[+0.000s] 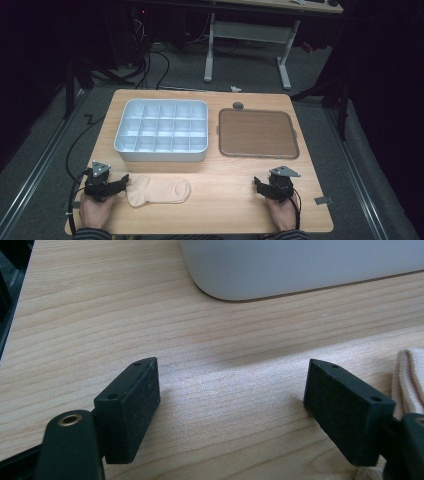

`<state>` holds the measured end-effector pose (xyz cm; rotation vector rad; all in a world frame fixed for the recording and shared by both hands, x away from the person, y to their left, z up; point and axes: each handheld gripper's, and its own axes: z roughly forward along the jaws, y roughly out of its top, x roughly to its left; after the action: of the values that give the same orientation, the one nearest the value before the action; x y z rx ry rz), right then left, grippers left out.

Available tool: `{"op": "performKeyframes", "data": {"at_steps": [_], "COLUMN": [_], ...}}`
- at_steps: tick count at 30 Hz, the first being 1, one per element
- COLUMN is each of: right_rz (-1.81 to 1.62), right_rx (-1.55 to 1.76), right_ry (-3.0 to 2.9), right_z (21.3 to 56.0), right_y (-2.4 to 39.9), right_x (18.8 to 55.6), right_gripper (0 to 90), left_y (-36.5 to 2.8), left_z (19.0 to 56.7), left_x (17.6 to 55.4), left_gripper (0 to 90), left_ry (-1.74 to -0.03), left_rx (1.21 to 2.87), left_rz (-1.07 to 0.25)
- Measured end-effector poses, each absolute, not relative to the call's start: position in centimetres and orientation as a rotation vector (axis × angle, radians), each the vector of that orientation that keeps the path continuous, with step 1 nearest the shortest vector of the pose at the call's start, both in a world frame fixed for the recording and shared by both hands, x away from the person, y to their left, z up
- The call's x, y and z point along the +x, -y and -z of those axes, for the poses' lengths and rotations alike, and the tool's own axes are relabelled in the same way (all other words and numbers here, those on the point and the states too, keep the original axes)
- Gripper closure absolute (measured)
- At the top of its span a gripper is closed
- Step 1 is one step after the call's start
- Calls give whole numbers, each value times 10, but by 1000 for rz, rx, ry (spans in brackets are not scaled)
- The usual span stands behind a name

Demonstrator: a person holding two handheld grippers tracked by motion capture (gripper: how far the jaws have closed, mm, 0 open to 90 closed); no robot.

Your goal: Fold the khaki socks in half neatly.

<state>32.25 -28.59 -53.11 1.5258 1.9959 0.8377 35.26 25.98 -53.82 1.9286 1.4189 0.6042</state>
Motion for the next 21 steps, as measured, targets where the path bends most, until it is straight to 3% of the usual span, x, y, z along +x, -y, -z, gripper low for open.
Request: {"op": "performKeyframes", "data": {"at_steps": [21], "right_rz": [-837], "right_rx": [1526], "right_ry": [-1995], "right_z": [531], "right_y": [286], "right_x": [322], "right_gripper": [294], "left_y": [-272], "left_z": [525], "left_x": [338], "left_gripper": [304], "left_ry": [-1386], "left_rx": [1857], "left_rz": [-535]}}
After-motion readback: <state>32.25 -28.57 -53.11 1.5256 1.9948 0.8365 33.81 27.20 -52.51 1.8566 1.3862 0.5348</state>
